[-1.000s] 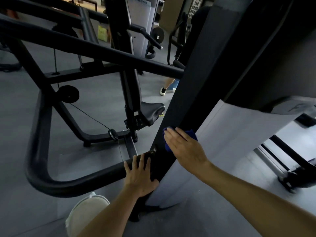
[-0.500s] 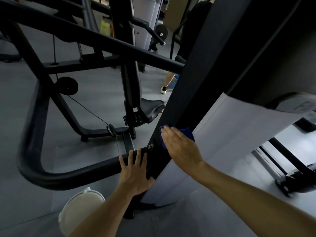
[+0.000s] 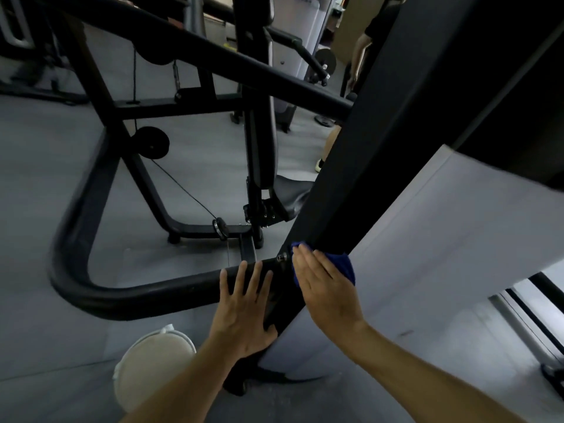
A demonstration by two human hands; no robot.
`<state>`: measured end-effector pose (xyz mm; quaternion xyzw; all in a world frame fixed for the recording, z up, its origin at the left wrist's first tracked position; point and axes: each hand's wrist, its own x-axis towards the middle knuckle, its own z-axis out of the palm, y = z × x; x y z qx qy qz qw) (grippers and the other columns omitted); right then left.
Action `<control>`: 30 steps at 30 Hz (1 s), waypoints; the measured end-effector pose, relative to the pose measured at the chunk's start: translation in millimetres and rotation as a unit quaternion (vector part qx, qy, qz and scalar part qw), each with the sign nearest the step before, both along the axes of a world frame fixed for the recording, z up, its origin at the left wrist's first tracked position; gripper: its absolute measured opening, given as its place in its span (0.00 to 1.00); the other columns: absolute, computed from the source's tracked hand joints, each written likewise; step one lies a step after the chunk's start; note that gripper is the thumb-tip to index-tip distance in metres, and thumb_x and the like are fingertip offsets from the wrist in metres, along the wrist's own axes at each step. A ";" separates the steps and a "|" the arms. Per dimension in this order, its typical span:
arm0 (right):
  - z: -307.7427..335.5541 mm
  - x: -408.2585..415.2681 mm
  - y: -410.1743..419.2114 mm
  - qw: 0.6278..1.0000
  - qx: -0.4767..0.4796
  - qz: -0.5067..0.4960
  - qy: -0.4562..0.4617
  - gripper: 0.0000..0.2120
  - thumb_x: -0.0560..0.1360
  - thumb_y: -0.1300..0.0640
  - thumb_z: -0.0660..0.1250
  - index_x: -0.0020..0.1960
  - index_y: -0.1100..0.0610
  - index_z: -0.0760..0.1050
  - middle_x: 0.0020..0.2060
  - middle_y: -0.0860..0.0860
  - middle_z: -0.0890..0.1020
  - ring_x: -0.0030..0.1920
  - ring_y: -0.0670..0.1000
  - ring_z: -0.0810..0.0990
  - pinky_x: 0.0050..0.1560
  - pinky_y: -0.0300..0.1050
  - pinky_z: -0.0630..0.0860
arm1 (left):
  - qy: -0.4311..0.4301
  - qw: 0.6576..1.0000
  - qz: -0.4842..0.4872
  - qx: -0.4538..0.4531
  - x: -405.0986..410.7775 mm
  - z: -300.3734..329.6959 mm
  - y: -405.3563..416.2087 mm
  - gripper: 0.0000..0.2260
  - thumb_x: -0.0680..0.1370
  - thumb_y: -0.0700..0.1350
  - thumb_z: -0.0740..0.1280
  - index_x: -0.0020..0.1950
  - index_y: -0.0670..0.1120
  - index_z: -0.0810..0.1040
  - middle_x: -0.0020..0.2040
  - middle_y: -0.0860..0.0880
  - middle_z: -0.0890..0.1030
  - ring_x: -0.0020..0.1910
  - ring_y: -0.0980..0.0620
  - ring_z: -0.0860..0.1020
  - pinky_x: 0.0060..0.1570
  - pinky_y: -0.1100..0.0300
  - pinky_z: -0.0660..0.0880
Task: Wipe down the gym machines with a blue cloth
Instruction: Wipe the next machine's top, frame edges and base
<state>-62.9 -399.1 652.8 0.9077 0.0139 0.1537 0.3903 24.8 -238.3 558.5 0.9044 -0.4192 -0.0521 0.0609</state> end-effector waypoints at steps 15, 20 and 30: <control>36.0 5.4 -10.1 0.988 0.000 0.041 -0.147 0.24 0.85 0.64 0.49 0.79 0.68 0.60 0.79 0.62 0.64 0.80 0.60 0.59 0.81 0.55 0.53 | -0.014 1.000 0.018 0.016 -3.6 -8.2 -8.9 0.54 0.73 0.74 0.59 0.83 0.48 0.30 0.82 0.42 0.29 0.81 0.35 0.32 0.75 0.28 0.34; -36.6 -11.9 -7.3 0.998 -0.045 0.006 0.038 0.32 0.80 0.57 0.65 0.80 0.67 0.59 0.80 0.62 0.62 0.80 0.60 0.59 0.81 0.54 0.49 | -0.017 1.000 0.012 0.022 -1.6 -9.3 -6.1 0.54 0.73 0.73 0.60 0.83 0.49 0.31 0.82 0.43 0.28 0.81 0.36 0.31 0.74 0.28 0.35; 69.4 8.2 -4.2 0.985 0.017 -0.001 -0.170 0.23 0.84 0.65 0.52 0.79 0.66 0.63 0.78 0.60 0.65 0.80 0.58 0.62 0.81 0.54 0.55 | 0.019 0.999 -0.031 0.040 10.2 5.7 5.0 0.52 0.74 0.72 0.60 0.84 0.49 0.33 0.83 0.44 0.32 0.82 0.36 0.35 0.77 0.30 0.38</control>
